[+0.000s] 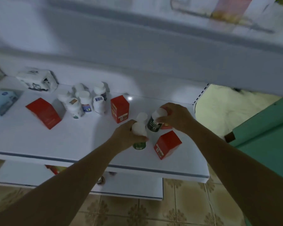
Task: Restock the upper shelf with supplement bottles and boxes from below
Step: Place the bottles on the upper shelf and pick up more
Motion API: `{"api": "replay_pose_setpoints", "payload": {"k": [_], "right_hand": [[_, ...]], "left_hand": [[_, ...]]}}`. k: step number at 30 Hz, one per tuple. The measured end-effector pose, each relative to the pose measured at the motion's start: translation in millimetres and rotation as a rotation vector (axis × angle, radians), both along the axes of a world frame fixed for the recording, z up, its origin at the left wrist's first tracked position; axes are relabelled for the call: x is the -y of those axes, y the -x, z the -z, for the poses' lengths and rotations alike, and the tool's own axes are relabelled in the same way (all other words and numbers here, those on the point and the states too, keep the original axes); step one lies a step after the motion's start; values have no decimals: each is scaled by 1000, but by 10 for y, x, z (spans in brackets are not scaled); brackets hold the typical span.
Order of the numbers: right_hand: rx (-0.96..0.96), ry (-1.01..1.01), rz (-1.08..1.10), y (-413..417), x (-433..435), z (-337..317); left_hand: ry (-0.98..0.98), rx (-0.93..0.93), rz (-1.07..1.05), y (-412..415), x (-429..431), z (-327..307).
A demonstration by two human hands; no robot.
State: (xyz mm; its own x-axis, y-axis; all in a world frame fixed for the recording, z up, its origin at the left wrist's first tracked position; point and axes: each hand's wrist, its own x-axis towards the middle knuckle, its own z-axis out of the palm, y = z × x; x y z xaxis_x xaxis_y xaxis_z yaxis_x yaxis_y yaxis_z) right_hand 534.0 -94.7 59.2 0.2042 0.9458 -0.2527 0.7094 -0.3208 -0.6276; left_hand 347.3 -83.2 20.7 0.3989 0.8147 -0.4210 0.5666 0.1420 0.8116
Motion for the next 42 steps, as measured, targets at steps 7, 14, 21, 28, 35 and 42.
{"api": "replay_pose_setpoints", "payload": {"k": [7,14,21,28,35,42], "right_hand": [[-567,-75,93,435,359,-649],[-799,-154,114,1434,1022,-1200],[-865,-257,119,2454,1633,-1735],[-997,-352,90,3126,1929,-2428],[-1037,-485,66,3418,2000,-2942],[-990,-528,-34,3458,2087,-3097]], "left_hand": [[186,427,-113,682,190,-702],[209,577,-88,1449,605,-1330],[118,607,107,2287,1115,-2003],[269,702,203,2893,1377,-2740],[-102,674,47,3118,1457,-3261],[-144,810,175,3127,1590,-3491]]}}
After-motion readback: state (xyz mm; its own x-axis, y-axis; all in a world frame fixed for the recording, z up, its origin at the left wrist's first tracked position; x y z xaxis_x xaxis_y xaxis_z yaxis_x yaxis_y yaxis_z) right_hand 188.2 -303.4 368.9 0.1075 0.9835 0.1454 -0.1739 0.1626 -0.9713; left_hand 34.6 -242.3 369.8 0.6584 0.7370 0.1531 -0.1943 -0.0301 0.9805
